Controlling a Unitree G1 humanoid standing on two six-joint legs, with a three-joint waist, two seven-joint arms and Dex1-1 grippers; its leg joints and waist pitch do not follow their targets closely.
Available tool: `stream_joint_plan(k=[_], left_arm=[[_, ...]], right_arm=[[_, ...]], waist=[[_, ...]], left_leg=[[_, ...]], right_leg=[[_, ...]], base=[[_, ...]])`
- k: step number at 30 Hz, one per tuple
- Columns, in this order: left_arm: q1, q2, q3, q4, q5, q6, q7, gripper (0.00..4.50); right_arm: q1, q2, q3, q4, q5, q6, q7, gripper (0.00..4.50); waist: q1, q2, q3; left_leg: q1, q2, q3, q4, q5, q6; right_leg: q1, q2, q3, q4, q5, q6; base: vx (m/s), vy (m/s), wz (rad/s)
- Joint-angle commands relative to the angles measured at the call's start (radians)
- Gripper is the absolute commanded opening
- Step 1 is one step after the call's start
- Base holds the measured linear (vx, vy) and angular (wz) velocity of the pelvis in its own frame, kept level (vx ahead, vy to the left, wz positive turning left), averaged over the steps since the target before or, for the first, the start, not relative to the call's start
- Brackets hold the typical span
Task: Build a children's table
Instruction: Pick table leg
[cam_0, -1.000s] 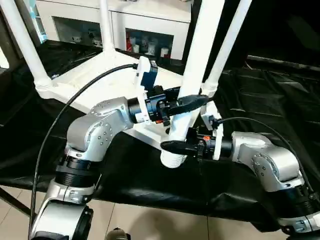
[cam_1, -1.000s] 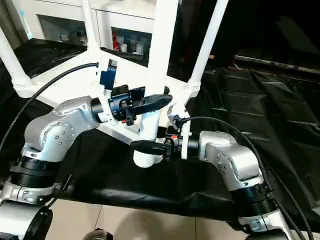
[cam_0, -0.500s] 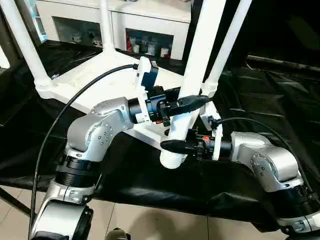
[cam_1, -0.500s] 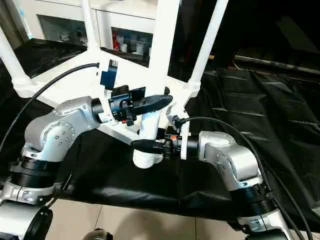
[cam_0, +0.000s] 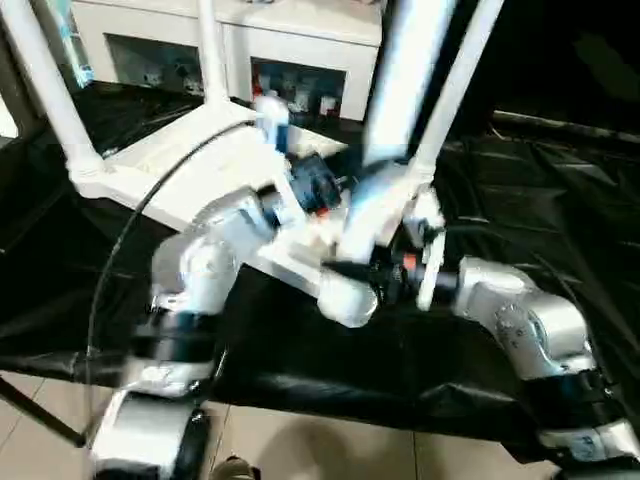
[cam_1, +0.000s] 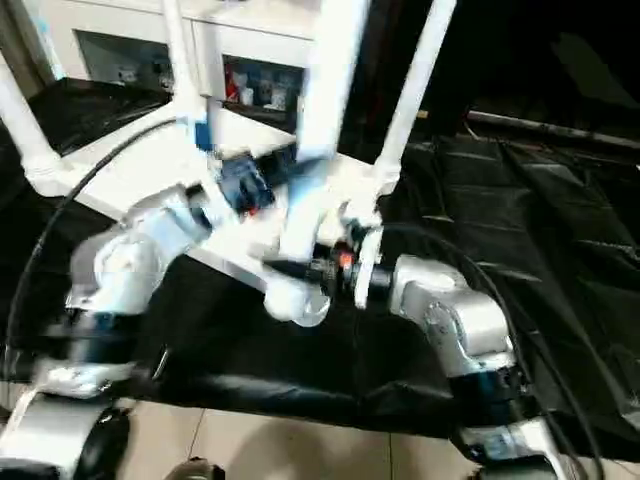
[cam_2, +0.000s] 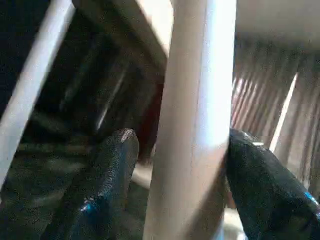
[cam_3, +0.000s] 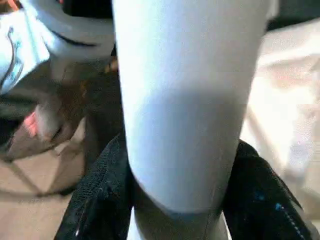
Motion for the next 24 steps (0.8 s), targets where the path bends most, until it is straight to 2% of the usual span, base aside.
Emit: stream_joint_plan(k=[1,2,3,5,6,7,8,10,11,12,14,15,16,19,22,24], left_arm=[[-0.047,-0.017,0.128,0.08,-0.09,-0.053,0.072,3.01],[-0.048,-0.013,0.132,0.094,-0.085,-0.061,0.072,3.01],[-0.051,-0.008,0.138,0.114,-0.077,-0.072,0.071,3.01],[-0.039,0.031,0.088,0.149,0.022,-0.124,0.036,3.01],[-0.039,0.031,0.088,0.149,0.022,-0.124,0.036,3.01],[-0.016,0.092,-0.027,0.166,0.164,-0.168,-0.022,3.01],[0.0,0.136,-0.113,0.176,0.252,-0.199,-0.073,3.01],[0.003,0.171,-0.177,0.2,0.32,-0.216,-0.083,3.01],[0.001,0.202,-0.235,0.23,0.391,-0.269,-0.096,3.01],[0.0,0.224,-0.279,0.251,0.443,-0.303,-0.105,3.01],[-0.009,0.273,-0.384,0.318,0.575,-0.404,-0.123,3.01],[-0.013,0.285,-0.414,0.343,0.611,-0.432,-0.131,3.01],[-0.017,0.294,-0.432,0.364,0.635,-0.453,-0.16,3.01],[-0.037,0.33,-0.485,0.421,0.703,-0.498,-0.221,3.01],[-0.047,0.349,-0.506,0.443,0.729,-0.517,-0.243,3.01],[-0.069,0.348,-0.506,0.488,0.747,-0.548,-0.212,3.01]], right_arm=[[-0.018,0.032,-0.081,0.025,0.014,-0.055,-0.087,1.91],[-0.019,0.037,-0.088,0.031,0.009,-0.064,-0.101,1.9],[-0.021,0.044,-0.097,0.039,0.003,-0.077,-0.12,1.9],[-0.023,0.051,-0.111,0.067,-0.036,-0.122,-0.174,1.9],[-0.023,0.051,-0.111,0.067,-0.036,-0.122,-0.174,1.9],[-0.018,0.035,-0.101,0.093,-0.094,-0.15,-0.216,1.9],[-0.011,0.022,-0.094,0.11,-0.132,-0.164,-0.243,1.9],[-0.005,0.013,-0.089,0.124,-0.162,-0.179,-0.267,1.9],[0.001,0.008,-0.085,0.129,-0.18,-0.193,-0.278,1.9],[0.005,0.005,-0.083,0.128,-0.186,-0.195,-0.281,1.9],[0.017,0.003,-0.085,0.118,-0.195,-0.195,-0.303,1.9],[0.022,0.005,-0.089,0.111,-0.191,-0.196,-0.304,1.89],[0.029,0.005,-0.088,0.105,-0.194,-0.208,-0.303,1.89],[0.058,0.017,-0.098,0.077,-0.184,-0.223,-0.303,1.89],[0.071,0.02,-0.102,0.061,-0.176,-0.227,-0.299,1.89],[0.084,0.024,-0.105,0.047,-0.164,-0.23,-0.286,1.89]], waist=[[-0.003,0.004,-0.075],[-0.004,0.003,-0.076],[-0.005,0.007,-0.075],[-0.006,0.012,-0.076],[-0.008,0.012,-0.076],[-0.006,0.012,-0.076],[-0.005,0.017,-0.076],[-0.005,0.018,-0.076],[-0.001,0.023,-0.077],[-0.004,0.02,-0.077],[-0.004,0.019,-0.077],[-0.008,0.018,-0.078],[-0.008,0.024,-0.078],[-0.012,0.023,-0.08],[-0.015,0.029,-0.078],[-0.019,0.029,-0.076]], left_leg=[[0.034,0.017,-0.009,-0.063,-0.19,-0.052],[0.035,0.017,-0.01,-0.063,-0.194,-0.052],[0.036,0.017,-0.011,-0.065,-0.197,-0.051],[0.038,0.019,-0.013,-0.068,-0.2,-0.058],[0.04,0.02,-0.013,-0.069,-0.195,-0.062],[0.04,0.02,-0.014,-0.07,-0.191,-0.063],[0.043,0.022,-0.016,-0.072,-0.191,-0.067],[0.045,0.022,-0.014,-0.074,-0.187,-0.083],[0.044,0.021,-0.016,-0.074,-0.191,-0.091],[0.043,0.021,-0.016,-0.076,-0.202,-0.1],[0.04,0.021,-0.018,-0.077,-0.216,-0.092],[0.04,0.021,-0.018,-0.077,-0.215,-0.093],[0.041,0.022,-0.018,-0.076,-0.213,-0.096],[0.041,0.022,-0.016,-0.075,-0.215,-0.087],[0.042,0.024,-0.017,-0.076,-0.232,-0.081],[0.044,0.024,-0.016,-0.077,-0.261,-0.08]], right_leg=[[0.032,-0.056,0.03,-0.073,-0.032,-0.213],[0.033,-0.056,0.029,-0.072,-0.033,-0.212],[0.032,-0.053,0.029,-0.075,-0.04,-0.2],[0.033,-0.052,0.029,-0.074,-0.047,-0.178],[0.032,-0.052,0.029,-0.074,-0.044,-0.168],[0.033,-0.052,0.029,-0.075,-0.042,-0.164],[0.029,-0.053,0.03,-0.079,-0.06,-0.141],[0.028,-0.052,0.031,-0.077,-0.055,-0.126],[0.028,-0.054,0.031,-0.076,-0.05,-0.125],[0.031,-0.054,0.03,-0.072,-0.042,-0.127],[0.032,-0.056,0.032,-0.081,-0.051,-0.115],[0.033,-0.056,0.031,-0.075,-0.042,-0.119],[0.032,-0.058,0.031,-0.073,-0.034,-0.124],[0.031,-0.059,0.03,-0.07,-0.006,-0.161],[0.031,-0.06,0.029,-0.067,-0.002,-0.189],[0.029,-0.061,0.03,-0.071,-0.029,-0.201]], base=[[0.0,0.0,0.0],[0.0,0.0,0.0],[0.0,0.0,0.0],[0.0,0.0,0.0],[0.0,0.0,0.0],[0.0,0.0,0.0],[0.0,0.0,0.0],[0.0,0.0,0.0],[0.0,0.0,0.0],[0.0,0.0,0.0],[0.0,0.0,0.0],[0.0,0.0,0.0],[0.0,0.0,0.0],[0.0,0.0,0.0],[0.0,0.0,0.0],[0.0,0.0,0.0]])
